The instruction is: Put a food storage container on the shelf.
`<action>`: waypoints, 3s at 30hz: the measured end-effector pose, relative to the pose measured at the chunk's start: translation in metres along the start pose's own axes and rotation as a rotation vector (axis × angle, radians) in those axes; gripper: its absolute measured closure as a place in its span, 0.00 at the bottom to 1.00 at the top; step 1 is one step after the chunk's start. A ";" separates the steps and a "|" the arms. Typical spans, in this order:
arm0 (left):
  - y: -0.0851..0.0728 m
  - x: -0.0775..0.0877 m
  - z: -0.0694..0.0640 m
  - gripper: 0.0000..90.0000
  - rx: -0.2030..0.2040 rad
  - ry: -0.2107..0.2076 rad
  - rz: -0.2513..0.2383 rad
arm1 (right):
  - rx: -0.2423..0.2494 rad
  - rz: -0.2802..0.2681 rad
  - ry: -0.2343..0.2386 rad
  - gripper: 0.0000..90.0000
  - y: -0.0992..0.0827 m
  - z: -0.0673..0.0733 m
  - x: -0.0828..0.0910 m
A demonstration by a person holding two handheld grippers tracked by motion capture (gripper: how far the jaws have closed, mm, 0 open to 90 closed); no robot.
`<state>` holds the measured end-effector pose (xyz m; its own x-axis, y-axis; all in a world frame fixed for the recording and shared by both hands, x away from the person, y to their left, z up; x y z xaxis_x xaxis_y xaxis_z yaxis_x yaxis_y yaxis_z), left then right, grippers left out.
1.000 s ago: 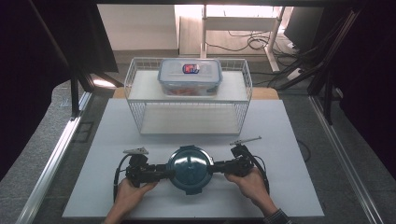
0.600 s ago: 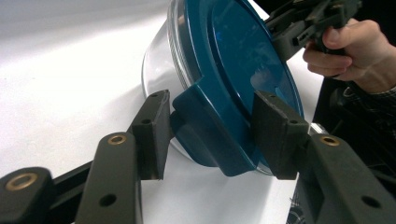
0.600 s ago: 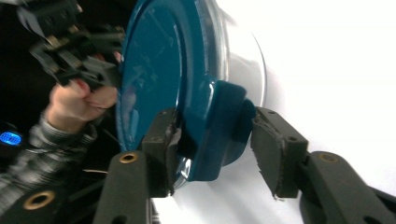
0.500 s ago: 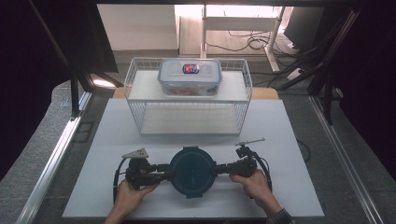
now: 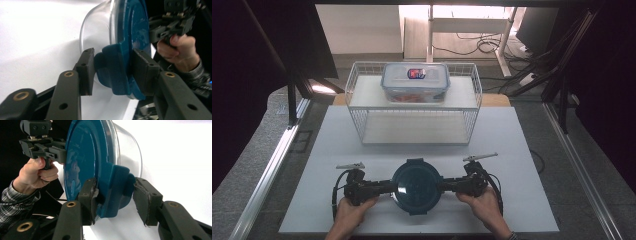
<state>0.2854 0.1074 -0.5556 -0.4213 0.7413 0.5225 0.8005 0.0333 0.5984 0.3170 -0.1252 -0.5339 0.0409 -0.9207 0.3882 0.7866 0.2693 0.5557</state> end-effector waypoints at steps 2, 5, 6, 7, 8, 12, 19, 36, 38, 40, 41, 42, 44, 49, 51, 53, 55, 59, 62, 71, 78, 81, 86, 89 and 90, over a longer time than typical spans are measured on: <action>0.000 0.000 0.000 0.64 0.017 -0.004 -0.008 | -0.017 -0.014 0.005 0.62 -0.001 0.001 0.001; 0.002 0.001 -0.003 0.64 0.015 0.011 -0.031 | -0.047 -0.048 0.020 0.64 -0.001 0.000 0.003; 0.004 0.002 -0.004 0.65 0.008 0.021 -0.041 | -0.046 -0.056 0.023 0.64 0.000 0.000 0.003; 0.006 0.002 -0.004 0.65 -0.002 0.034 -0.043 | -0.031 -0.059 0.014 0.64 0.000 0.000 0.004; 0.007 0.002 -0.003 0.65 -0.003 0.036 -0.042 | -0.002 -0.057 0.000 0.64 0.001 0.001 0.004; 0.013 0.004 -0.005 0.64 -0.016 0.038 -0.056 | 0.035 -0.063 -0.031 0.64 0.006 0.008 0.004; 0.027 0.011 -0.011 0.64 -0.061 0.045 -0.081 | 0.090 -0.090 -0.037 0.64 0.016 0.017 0.009; 0.072 0.029 -0.036 0.64 -0.151 0.059 -0.141 | 0.203 -0.137 -0.057 0.64 0.057 0.041 0.029; 0.079 0.033 -0.040 0.64 -0.165 0.061 -0.151 | 0.215 -0.145 -0.056 0.64 0.064 0.046 0.032; 0.086 0.036 -0.043 0.64 -0.174 0.063 -0.160 | 0.229 -0.153 -0.056 0.64 0.070 0.050 0.035; 0.090 0.038 -0.045 0.64 -0.178 0.064 -0.163 | 0.233 -0.156 -0.056 0.64 0.074 0.052 0.037; 0.093 0.039 -0.046 0.64 -0.182 0.065 -0.165 | 0.241 -0.160 -0.057 0.64 0.077 0.054 0.038; 0.100 0.042 -0.049 0.64 -0.186 0.068 -0.169 | 0.248 -0.166 -0.054 0.64 0.083 0.056 0.040; 0.116 0.047 -0.053 0.64 -0.194 0.072 -0.180 | 0.254 -0.179 -0.048 0.64 0.098 0.061 0.044; 0.122 0.049 -0.054 0.64 -0.195 0.071 -0.183 | 0.256 -0.185 -0.048 0.64 0.103 0.064 0.046; 0.128 0.051 -0.056 0.64 -0.196 0.069 -0.188 | 0.264 -0.190 -0.051 0.64 0.110 0.066 0.048; 0.134 0.053 -0.058 0.64 -0.195 0.065 -0.191 | 0.271 -0.198 -0.052 0.64 0.117 0.070 0.050; 0.148 0.058 -0.063 0.64 -0.198 0.063 -0.207 | 0.284 -0.207 -0.056 0.64 0.133 0.077 0.055; 0.159 0.062 -0.066 0.64 -0.203 0.064 -0.217 | 0.293 -0.211 -0.058 0.64 0.144 0.082 0.058; 0.194 0.071 -0.075 0.64 -0.212 0.066 -0.237 | 0.309 -0.235 -0.059 0.64 0.177 0.093 0.070; 0.222 0.077 -0.080 0.64 -0.216 0.066 -0.242 | 0.316 -0.255 -0.054 0.64 0.203 0.099 0.077; 0.235 0.079 -0.082 0.64 -0.217 0.067 -0.242 | 0.316 -0.263 -0.052 0.64 0.215 0.101 0.080; 0.257 0.084 -0.082 0.64 -0.214 0.067 -0.244 | 0.312 -0.278 -0.053 0.64 0.234 0.104 0.084; 0.269 0.087 -0.083 0.64 -0.210 0.068 -0.248 | 0.308 -0.283 -0.053 0.64 0.246 0.107 0.085; 0.273 0.089 -0.083 0.64 -0.208 0.070 -0.249 | 0.307 -0.285 -0.053 0.64 0.250 0.108 0.085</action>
<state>0.4313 0.1268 -0.2959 -0.6273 0.6792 0.3809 0.5684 0.0650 0.8202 0.4505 -0.1058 -0.2825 -0.1895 -0.9569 0.2200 0.5411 0.0852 0.8366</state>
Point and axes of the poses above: each handheld gripper's, and its own axes: x roughly backward along the jaws, y roughly out of its top, z roughly to its left, the point moved 8 cm from there along -x, roughly forward along the jaws, and after that the axes turned 15 degrees about y, right-handed, at the moved point
